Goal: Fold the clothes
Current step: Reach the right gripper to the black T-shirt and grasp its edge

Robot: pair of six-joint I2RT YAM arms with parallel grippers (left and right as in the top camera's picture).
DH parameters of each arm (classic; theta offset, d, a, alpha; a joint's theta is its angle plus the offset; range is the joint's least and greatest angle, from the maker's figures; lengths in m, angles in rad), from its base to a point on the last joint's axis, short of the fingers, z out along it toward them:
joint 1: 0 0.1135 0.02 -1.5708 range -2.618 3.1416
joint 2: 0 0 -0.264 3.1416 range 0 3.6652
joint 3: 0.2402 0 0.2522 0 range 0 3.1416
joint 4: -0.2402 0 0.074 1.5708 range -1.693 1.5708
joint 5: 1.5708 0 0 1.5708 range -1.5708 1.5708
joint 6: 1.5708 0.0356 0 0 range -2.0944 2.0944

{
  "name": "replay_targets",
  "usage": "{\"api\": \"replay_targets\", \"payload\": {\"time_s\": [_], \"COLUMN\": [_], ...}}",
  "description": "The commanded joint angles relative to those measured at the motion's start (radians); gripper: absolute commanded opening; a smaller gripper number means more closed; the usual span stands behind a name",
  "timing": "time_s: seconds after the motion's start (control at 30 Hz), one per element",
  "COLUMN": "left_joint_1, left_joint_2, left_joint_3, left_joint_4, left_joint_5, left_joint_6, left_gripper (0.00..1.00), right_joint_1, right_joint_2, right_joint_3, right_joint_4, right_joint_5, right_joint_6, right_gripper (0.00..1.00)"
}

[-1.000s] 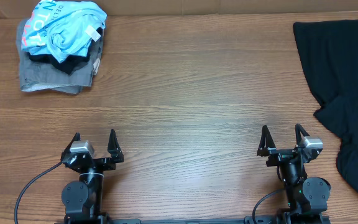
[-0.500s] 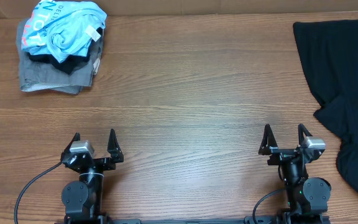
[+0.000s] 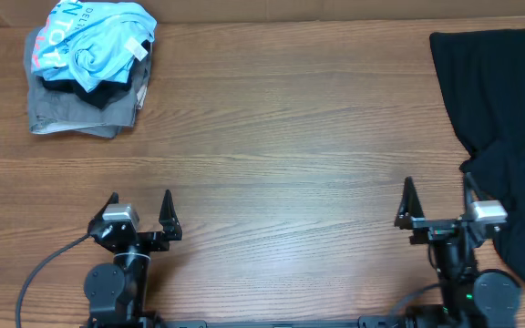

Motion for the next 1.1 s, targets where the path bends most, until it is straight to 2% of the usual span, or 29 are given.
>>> {"api": "replay_targets", "payload": {"time_s": [0.0,0.2,0.33,0.37,0.5,0.67,0.77,0.9,1.07], "left_joint_1": [0.011,0.011,0.011,0.011,0.011,0.010,0.010,0.010,0.010], "left_joint_2": [0.130,0.410,0.632,0.749,0.972,1.234,1.335,1.451,1.604], "left_joint_3": [0.160,0.414,0.643,0.776,1.033,1.292,1.329,1.327,1.327], "left_joint_4": [-0.001,-0.071,-0.188,-0.287,-0.512,-0.742,-0.733,-0.708,-0.708], "left_joint_5": [0.012,0.081,0.135,0.151,0.224,0.256,0.256,0.277,0.294], "left_joint_6": [0.046,0.063,0.065,0.065,0.111,0.151,0.151,0.139,0.140], "left_gripper": [1.00,1.00,1.00,1.00,1.00,1.00,1.00,1.00,1.00], "right_joint_1": [0.001,0.001,0.001,0.001,0.001,0.001,0.002,-0.009,-0.116], "right_joint_2": [0.127,0.370,0.537,0.631,0.829,1.059,1.161,1.290,1.437], "right_joint_3": [0.207,0.491,0.689,0.792,0.980,1.125,1.127,1.127,1.126], "right_joint_4": [-0.080,-0.274,-0.438,-0.536,-0.732,-0.845,-0.843,-0.845,-0.829], "right_joint_5": [-0.001,-0.016,-0.055,-0.056,-0.077,-0.189,-0.238,-0.210,-0.068], "right_joint_6": [-0.090,-0.091,-0.052,-0.027,-0.019,-0.018,-0.017,-0.011,0.159], "right_gripper": [1.00,1.00,1.00,1.00,1.00,1.00,1.00,1.00,1.00]}}
